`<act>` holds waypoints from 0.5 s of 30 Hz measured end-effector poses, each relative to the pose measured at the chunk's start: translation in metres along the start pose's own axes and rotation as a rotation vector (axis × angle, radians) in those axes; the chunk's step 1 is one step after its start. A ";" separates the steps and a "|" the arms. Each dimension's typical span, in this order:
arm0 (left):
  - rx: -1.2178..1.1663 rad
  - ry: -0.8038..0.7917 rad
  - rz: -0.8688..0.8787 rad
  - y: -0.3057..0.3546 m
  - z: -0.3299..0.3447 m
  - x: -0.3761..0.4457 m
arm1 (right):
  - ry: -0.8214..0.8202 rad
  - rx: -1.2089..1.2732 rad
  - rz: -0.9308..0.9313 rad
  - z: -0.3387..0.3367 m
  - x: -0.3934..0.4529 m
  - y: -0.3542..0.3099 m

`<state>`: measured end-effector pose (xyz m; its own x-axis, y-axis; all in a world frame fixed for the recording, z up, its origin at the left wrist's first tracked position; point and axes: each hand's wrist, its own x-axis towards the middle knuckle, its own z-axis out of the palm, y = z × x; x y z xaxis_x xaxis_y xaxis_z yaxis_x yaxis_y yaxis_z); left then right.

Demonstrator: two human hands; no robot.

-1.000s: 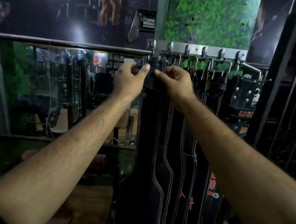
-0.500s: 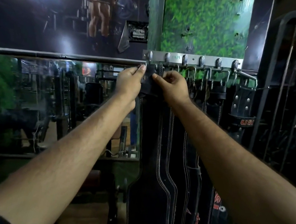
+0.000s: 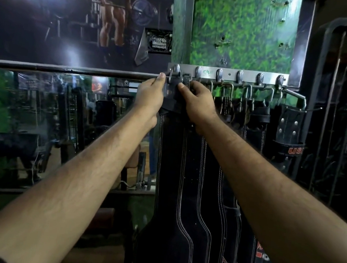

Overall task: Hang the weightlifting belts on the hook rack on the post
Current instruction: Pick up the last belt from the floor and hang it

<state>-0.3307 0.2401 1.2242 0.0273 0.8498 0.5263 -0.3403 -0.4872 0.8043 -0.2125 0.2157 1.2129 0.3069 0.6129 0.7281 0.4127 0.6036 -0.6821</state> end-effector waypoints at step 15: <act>-0.029 0.079 -0.207 -0.024 -0.001 0.010 | 0.071 -0.374 0.173 0.010 -0.006 0.015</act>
<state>-0.3231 0.2606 1.2104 0.0259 0.9447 0.3270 -0.3620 -0.2960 0.8839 -0.2163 0.2262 1.1977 0.4520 0.6446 0.6166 0.6292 0.2596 -0.7326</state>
